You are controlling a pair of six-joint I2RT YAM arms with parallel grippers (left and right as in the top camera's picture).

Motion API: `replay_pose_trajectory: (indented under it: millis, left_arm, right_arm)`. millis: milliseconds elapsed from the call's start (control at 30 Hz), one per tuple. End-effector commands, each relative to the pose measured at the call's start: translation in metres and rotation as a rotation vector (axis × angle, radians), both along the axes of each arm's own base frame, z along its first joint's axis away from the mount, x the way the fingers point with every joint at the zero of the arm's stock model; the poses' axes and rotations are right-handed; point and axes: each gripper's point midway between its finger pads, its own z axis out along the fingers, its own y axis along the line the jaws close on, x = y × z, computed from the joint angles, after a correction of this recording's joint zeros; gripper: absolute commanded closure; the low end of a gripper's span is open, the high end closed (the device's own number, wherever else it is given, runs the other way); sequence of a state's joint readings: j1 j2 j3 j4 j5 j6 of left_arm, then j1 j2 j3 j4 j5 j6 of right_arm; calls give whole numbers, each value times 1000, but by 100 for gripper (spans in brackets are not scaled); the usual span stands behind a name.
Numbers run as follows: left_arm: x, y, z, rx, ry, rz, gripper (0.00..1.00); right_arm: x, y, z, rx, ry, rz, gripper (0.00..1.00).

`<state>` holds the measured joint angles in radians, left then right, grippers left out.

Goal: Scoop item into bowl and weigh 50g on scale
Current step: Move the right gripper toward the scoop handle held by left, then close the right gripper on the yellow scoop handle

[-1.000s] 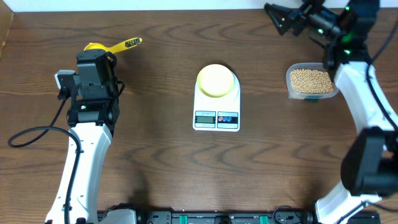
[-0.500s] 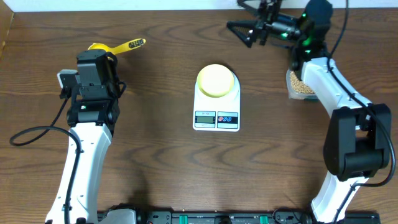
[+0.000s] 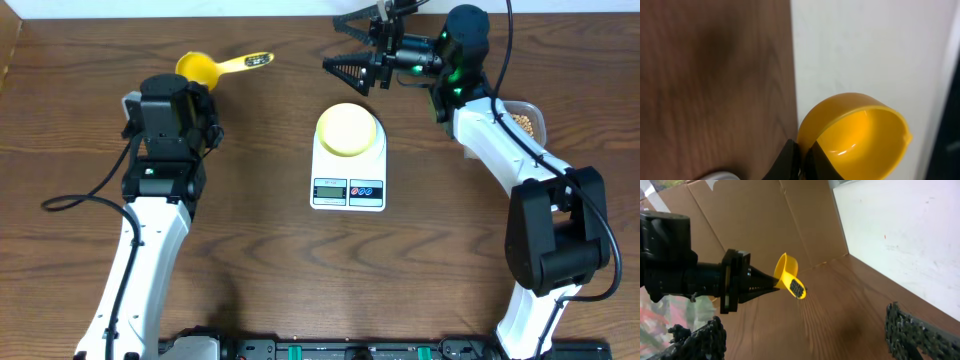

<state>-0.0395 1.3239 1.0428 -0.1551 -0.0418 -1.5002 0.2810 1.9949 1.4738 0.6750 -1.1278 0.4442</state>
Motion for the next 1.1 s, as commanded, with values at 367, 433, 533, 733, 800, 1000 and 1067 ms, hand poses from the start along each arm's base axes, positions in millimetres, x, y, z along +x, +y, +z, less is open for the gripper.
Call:
replay_pose_trajectory:
  millis: [367,433,533,733,800,1000,1067]
  left_arm:
    - [6,-55,25,-25,-86,-143,92]
    - [5,-59,25,-25,-86,-153,92]
    - [5,-64,25,-26,-87,-165,92]
    - [5,-71,27,-28,-96,-180,93]
    - [4,-72,27,-28,-96,-184,92]
    - [3,-79,27,-29,-96,-200,92]
    - [3,-79,27,-28,-95,-200,92]
  right_arm:
    - [-5,7,11,24,66,32,1]
    - [-9,11,10,22,68,47,1]
    - [-18,19,9,16,67,88,1]
    - [-40,32,6,-3,75,189,5]
    - [-42,35,3,-9,94,197,7]
    - [-45,40,-6,-30,167,210,15]
    - [-44,40,-7,-30,161,209,20]
